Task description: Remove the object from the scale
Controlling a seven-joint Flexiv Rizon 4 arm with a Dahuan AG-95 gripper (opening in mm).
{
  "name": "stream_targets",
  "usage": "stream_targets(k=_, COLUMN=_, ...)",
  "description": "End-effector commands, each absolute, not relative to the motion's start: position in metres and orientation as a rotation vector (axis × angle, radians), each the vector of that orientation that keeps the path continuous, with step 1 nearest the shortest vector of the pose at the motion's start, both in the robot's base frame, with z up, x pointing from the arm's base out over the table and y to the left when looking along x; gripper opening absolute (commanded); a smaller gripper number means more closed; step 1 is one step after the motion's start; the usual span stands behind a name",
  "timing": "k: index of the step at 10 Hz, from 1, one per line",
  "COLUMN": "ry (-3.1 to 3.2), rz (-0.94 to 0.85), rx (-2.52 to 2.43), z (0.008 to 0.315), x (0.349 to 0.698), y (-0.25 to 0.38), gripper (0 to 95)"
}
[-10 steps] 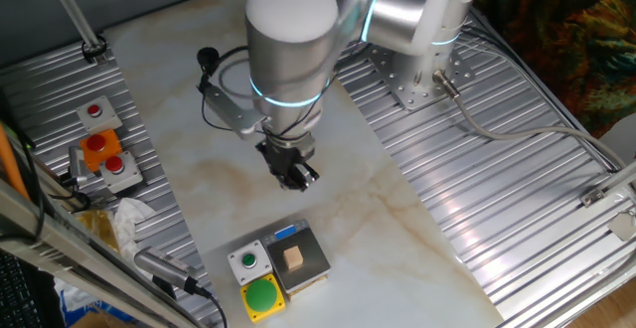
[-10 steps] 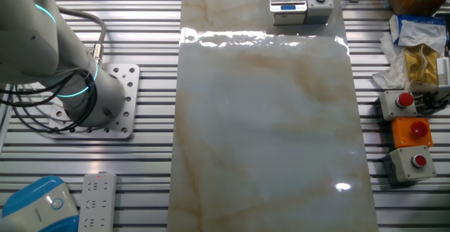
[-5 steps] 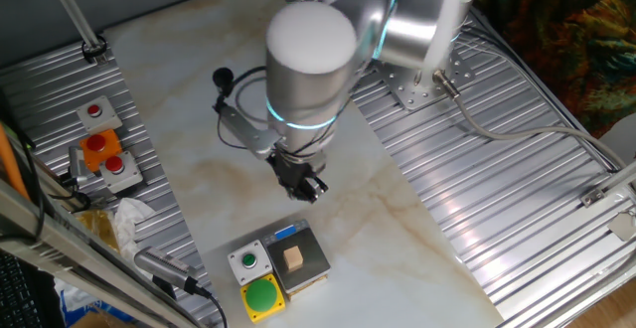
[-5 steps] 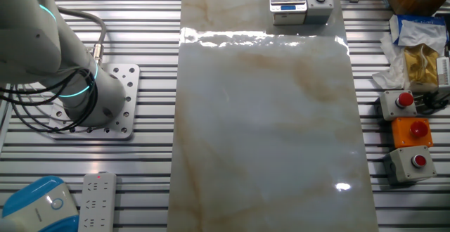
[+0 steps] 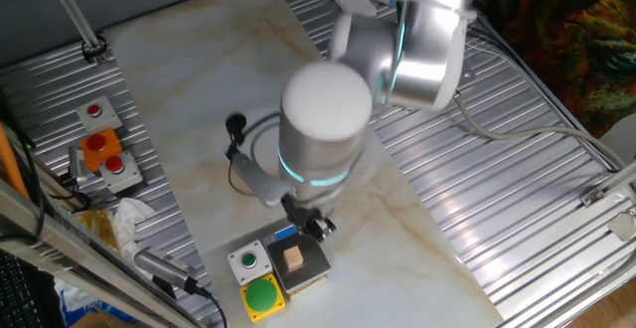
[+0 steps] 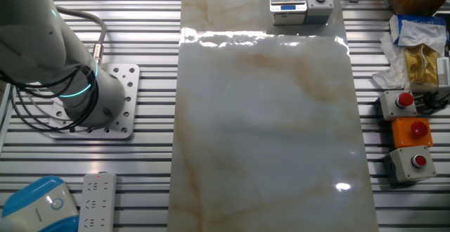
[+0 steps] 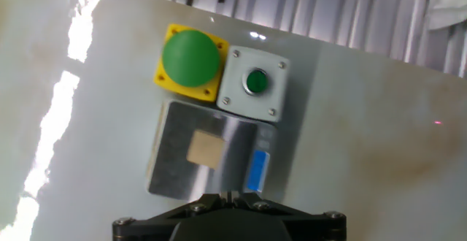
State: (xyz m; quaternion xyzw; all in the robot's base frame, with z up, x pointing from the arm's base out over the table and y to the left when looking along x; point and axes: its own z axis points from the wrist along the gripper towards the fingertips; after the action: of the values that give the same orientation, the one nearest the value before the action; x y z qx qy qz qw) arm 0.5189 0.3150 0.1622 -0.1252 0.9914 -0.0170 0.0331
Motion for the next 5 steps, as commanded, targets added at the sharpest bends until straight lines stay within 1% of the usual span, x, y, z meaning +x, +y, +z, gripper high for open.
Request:
stream_targets(k=1, ry=3.046, rz=-0.044, rx=-0.375, z=0.156, x=0.519, y=0.310, gripper=0.0)
stream_targets(k=3, ry=3.053, rz=-0.015, rx=-0.332, z=0.145, x=0.521, y=0.308, gripper=0.0)
stream_targets(k=5, ry=3.059, rz=0.026, rx=-0.279, z=0.143, x=0.521, y=0.308, gripper=0.0)
